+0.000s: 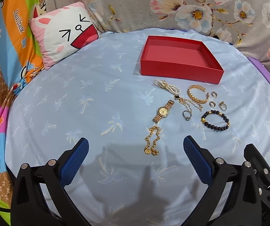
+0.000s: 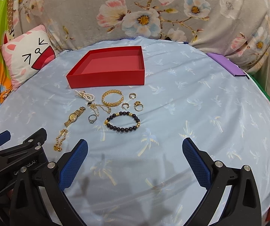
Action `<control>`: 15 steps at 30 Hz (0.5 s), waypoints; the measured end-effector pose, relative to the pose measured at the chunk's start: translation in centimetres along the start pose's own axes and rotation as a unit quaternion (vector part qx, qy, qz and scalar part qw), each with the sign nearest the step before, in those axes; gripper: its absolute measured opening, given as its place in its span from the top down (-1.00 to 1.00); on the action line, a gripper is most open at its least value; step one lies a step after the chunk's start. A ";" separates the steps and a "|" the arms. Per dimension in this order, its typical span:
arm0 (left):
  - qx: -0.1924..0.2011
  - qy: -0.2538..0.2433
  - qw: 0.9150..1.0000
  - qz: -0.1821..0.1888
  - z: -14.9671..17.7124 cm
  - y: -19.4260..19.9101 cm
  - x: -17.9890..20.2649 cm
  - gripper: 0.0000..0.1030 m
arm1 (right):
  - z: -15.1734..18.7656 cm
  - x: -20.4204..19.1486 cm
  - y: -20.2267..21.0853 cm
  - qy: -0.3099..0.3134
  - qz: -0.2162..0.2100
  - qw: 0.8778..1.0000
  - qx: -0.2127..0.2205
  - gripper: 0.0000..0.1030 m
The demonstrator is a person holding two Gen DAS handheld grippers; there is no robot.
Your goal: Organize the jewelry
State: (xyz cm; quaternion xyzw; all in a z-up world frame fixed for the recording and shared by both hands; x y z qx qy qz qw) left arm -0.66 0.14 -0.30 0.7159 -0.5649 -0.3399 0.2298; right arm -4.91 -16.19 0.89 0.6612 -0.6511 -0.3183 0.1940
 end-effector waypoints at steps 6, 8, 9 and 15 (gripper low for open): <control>0.001 0.002 1.000 0.001 0.6 0.7 -0.4 -0.90 | 0.5 -0.2 1.0 0.000 0.000 1.000 0.004 -0.90; 0.002 0.001 1.000 0.001 0.9 1.0 -0.4 -0.90 | 0.7 -0.2 1.2 -0.002 0.001 1.000 0.004 -0.90; 0.003 0.000 1.000 0.002 0.9 1.1 -0.4 -0.90 | 0.8 -0.1 1.3 -0.003 0.001 1.000 0.004 -0.90; 0.001 0.000 1.000 0.005 1.1 1.1 -0.2 -0.90 | 1.0 0.2 1.4 -0.007 0.004 1.000 0.004 -0.90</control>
Point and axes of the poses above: each gripper's, at about its wrist camera, not at the fingertips, and y roughly against the way its jaws point, x to its right, z to its underside, the point moved 2 cm from there along -y, roughly the way its jaws point, and after that the axes turned 13 degrees about -z, right-handed, at the moved point
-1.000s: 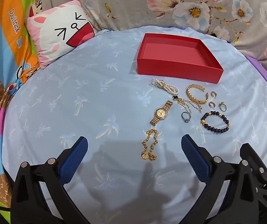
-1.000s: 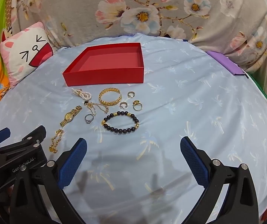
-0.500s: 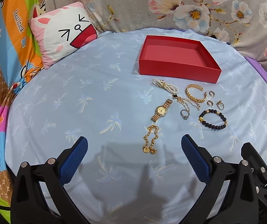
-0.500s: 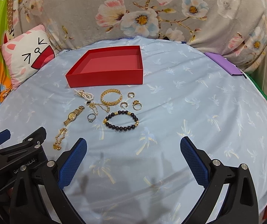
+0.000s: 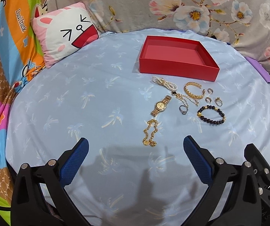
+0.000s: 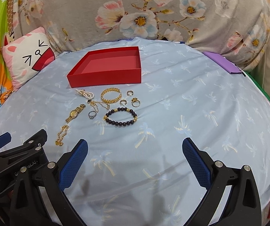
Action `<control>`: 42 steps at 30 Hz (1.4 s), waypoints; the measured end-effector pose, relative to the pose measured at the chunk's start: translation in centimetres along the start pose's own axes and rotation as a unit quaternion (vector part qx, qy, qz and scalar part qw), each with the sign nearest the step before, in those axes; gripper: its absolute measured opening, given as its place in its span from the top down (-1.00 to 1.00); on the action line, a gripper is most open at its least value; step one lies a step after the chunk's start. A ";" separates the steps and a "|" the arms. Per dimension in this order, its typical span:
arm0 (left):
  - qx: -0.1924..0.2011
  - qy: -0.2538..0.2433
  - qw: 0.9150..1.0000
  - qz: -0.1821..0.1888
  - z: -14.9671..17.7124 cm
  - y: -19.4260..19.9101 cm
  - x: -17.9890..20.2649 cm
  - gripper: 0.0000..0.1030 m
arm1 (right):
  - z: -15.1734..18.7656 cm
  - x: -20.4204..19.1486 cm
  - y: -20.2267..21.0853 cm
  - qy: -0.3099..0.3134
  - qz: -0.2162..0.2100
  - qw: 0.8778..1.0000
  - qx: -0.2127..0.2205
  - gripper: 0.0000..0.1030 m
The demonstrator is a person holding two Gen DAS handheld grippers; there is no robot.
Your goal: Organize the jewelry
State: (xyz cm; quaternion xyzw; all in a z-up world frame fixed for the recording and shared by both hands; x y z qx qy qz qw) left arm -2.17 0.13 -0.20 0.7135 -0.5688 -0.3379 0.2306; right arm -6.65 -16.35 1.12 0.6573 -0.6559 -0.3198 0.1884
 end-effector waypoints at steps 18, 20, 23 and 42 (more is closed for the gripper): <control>-0.004 -0.011 1.000 -0.001 -0.9 -2.0 1.3 -0.90 | -0.6 1.1 -2.9 -0.019 -0.001 0.999 -0.027 -0.90; -0.008 -0.012 1.000 0.001 -0.8 -2.3 1.5 -0.90 | -0.6 1.2 -3.1 -0.018 0.000 0.999 -0.029 -0.90; -0.012 -0.013 1.000 0.001 -0.9 -2.5 1.6 -0.90 | -0.7 1.3 -3.2 -0.018 -0.001 0.999 -0.029 -0.90; -0.026 -0.012 1.000 -0.003 -0.9 -3.5 1.5 -0.90 | -0.8 0.7 -3.8 -0.014 -0.005 0.999 -0.033 -0.90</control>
Point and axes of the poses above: each gripper's, at about its wrist camera, not at the fingertips, and y roughly against the way its jaws point, x to its right, z to its underside, the point moved 2 cm from there along -y, roughly the way its jaws point, and after that the axes turned 13 degrees about -z, right-handed, at the moved point
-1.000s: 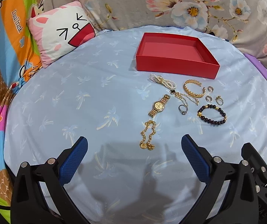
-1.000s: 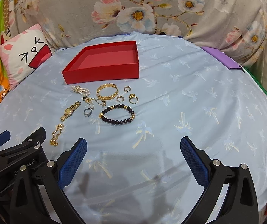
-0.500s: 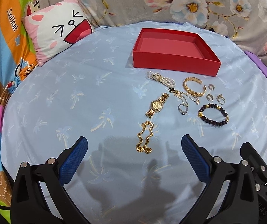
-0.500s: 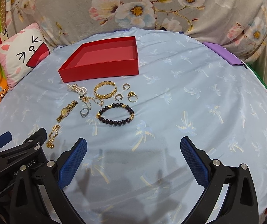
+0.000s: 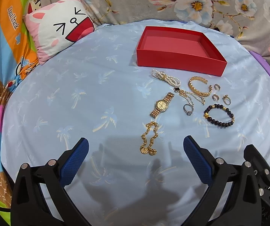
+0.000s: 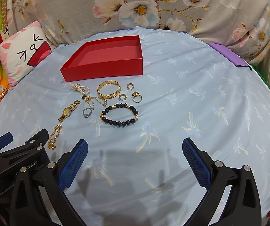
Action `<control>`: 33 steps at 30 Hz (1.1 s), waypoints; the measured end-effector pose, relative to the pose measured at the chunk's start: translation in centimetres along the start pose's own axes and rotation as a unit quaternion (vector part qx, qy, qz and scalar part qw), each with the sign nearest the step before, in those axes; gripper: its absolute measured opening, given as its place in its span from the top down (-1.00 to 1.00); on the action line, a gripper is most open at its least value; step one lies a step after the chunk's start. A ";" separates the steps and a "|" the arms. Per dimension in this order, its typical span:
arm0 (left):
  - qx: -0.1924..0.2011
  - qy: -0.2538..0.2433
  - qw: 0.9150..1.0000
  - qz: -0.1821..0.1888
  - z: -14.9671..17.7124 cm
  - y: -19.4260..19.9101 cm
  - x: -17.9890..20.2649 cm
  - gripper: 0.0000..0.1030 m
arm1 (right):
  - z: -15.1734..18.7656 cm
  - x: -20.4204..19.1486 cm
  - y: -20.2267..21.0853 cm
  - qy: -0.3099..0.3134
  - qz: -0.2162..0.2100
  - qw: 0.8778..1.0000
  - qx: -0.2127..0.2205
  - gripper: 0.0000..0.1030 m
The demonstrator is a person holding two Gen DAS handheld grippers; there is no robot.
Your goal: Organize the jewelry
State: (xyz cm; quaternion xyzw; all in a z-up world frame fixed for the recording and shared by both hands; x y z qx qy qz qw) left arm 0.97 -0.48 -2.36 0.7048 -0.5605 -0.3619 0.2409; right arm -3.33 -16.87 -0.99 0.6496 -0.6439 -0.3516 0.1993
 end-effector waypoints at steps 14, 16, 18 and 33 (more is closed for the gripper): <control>-0.001 0.001 1.000 -0.003 -0.3 -0.3 0.1 -0.90 | -0.1 0.0 -0.4 0.000 -0.005 1.000 -0.001 -0.90; -0.001 0.001 1.000 -0.003 -0.3 -0.2 0.1 -0.90 | -0.1 0.0 -0.4 0.000 -0.004 1.000 -0.001 -0.90; -0.003 0.001 1.000 -0.002 -0.4 -0.3 0.1 -0.90 | -0.2 0.0 -0.5 0.001 -0.004 1.000 -0.001 -0.90; -0.016 0.009 1.000 0.006 -1.2 -2.3 0.0 -0.90 | -0.9 0.4 -2.2 0.002 -0.015 1.000 -0.009 -0.90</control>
Point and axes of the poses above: each gripper's, at about its wrist camera, not at the fingertips, and y roughly against the way its jaws point, x to its right, z to its underside, the point moved 2 cm from there along -y, roughly the way its jaws point, and after that the axes turned 13 degrees about -z, right-handed, at the moved point
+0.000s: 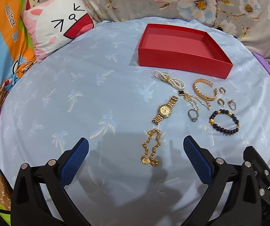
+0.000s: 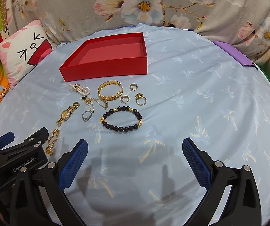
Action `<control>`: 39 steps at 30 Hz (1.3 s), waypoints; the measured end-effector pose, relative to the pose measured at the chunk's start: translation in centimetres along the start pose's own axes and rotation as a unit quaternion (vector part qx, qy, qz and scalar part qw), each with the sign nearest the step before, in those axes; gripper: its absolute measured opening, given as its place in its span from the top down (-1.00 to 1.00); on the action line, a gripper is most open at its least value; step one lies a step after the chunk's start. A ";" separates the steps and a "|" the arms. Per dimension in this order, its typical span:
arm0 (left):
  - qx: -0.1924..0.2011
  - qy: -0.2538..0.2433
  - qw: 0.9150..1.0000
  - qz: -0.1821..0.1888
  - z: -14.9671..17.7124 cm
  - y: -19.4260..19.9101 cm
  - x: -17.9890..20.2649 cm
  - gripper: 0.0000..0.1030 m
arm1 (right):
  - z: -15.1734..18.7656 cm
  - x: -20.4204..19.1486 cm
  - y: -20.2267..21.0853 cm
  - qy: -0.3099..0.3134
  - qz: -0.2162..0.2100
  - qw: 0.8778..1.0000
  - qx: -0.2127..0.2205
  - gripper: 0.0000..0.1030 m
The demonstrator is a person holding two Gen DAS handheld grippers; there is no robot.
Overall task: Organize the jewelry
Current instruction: 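Grasp the gold watch with the left tool while the right tool grasps the black-bead bracelet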
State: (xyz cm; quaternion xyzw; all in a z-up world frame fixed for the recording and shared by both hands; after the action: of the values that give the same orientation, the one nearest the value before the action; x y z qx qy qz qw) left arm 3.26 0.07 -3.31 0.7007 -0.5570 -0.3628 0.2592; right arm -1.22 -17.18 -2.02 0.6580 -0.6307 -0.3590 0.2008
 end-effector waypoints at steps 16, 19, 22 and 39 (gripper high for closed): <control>-0.022 -0.013 0.999 0.043 -1.7 -5.0 0.4 -0.90 | -0.5 2.4 -4.4 -0.030 -0.019 0.999 -0.038 -0.56; -0.016 -0.033 0.998 0.052 -2.4 -6.0 1.9 -0.85 | -0.8 2.5 -4.6 -0.028 -0.017 0.999 -0.039 -0.56; -0.018 -0.046 0.997 0.054 -2.7 -7.0 2.8 -0.66 | -1.0 2.6 -4.8 -0.024 -0.012 0.999 -0.040 -0.56; 0.002 -0.050 0.992 0.113 -3.1 -5.9 3.7 0.57 | -1.4 2.8 -6.2 -0.025 -0.039 0.998 -0.045 -0.31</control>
State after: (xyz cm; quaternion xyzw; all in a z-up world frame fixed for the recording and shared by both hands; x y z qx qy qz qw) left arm 9.69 -2.19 -6.77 0.6147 -0.6453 -0.3651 0.2692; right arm 3.91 -19.39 -6.17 0.6632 -0.5923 -0.4112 0.2004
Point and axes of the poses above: each gripper's, at about its wrist camera, not at the fingertips, and y roughly against the way its jaws point, x to its right, z to its underside, the point moved 2 cm from there along -y, roughly the way its jaws point, and after that the axes turned 13 degrees about -z, right-handed, at the moved point
